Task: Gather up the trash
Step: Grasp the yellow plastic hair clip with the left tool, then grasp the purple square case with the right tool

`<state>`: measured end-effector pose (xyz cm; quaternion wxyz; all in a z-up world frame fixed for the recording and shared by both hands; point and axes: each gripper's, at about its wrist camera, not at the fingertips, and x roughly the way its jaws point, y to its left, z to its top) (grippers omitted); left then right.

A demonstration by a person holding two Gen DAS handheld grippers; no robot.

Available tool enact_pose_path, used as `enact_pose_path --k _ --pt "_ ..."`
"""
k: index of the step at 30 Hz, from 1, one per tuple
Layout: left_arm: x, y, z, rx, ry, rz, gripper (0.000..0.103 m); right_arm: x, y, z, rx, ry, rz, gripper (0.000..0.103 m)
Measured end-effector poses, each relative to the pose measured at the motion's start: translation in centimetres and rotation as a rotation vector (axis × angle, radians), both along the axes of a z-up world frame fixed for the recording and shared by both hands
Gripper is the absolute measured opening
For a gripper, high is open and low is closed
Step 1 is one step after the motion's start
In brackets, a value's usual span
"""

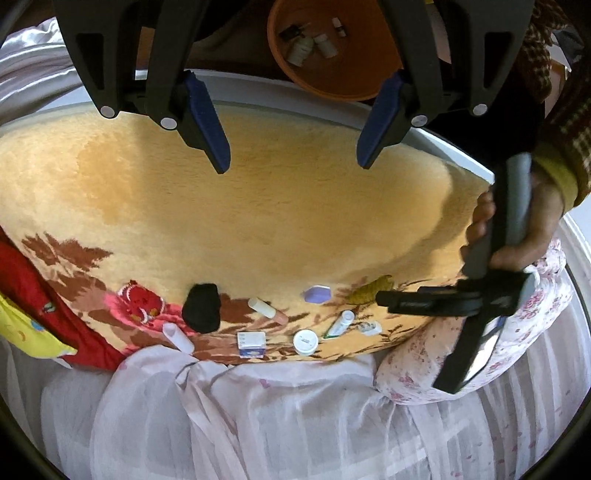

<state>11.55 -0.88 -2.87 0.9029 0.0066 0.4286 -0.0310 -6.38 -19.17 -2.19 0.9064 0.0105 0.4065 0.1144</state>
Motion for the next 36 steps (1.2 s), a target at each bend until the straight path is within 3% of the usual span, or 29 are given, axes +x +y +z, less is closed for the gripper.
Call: enact_pose_path --k 7,9,11,16,20,26,32,36 --pt "4.3 -0.1 -2.3 0.026 0.072 0.037 0.074 1.3 -0.4 -0.2 0.006 0.002 -0.004 0.07" --pt "4.7 0.2 -2.8 -0.006 0.098 0.03 0.051 1.8 -0.2 -0.3 0.003 0.003 -0.002 0.07" --pt "4.4 0.7 -2.6 -0.032 0.087 0.027 0.044 2.3 0.1 -0.3 -0.001 -0.002 0.004 0.07" --pt "2.3 1.4 -1.4 -0.049 0.029 0.017 0.044 4.7 1.6 0.3 -0.017 -0.026 0.035 0.07" --pt "-0.2 1.7 -0.2 -0.045 -0.013 0.0 0.044 9.0 3.3 1.2 0.001 -0.038 0.053 0.07" --pt "-3.7 2.7 1.0 -0.07 -0.057 -0.015 0.044 15.4 7.0 0.6 -0.051 -0.016 0.059 0.069" --pt "-6.2 3.3 1.4 -0.094 -0.082 -0.03 0.044 20.8 10.1 -1.5 -0.099 0.085 0.045 0.066" --pt "-7.1 3.6 1.4 -0.105 -0.088 -0.034 0.044 23.8 11.0 -3.3 -0.134 0.209 0.007 0.06"
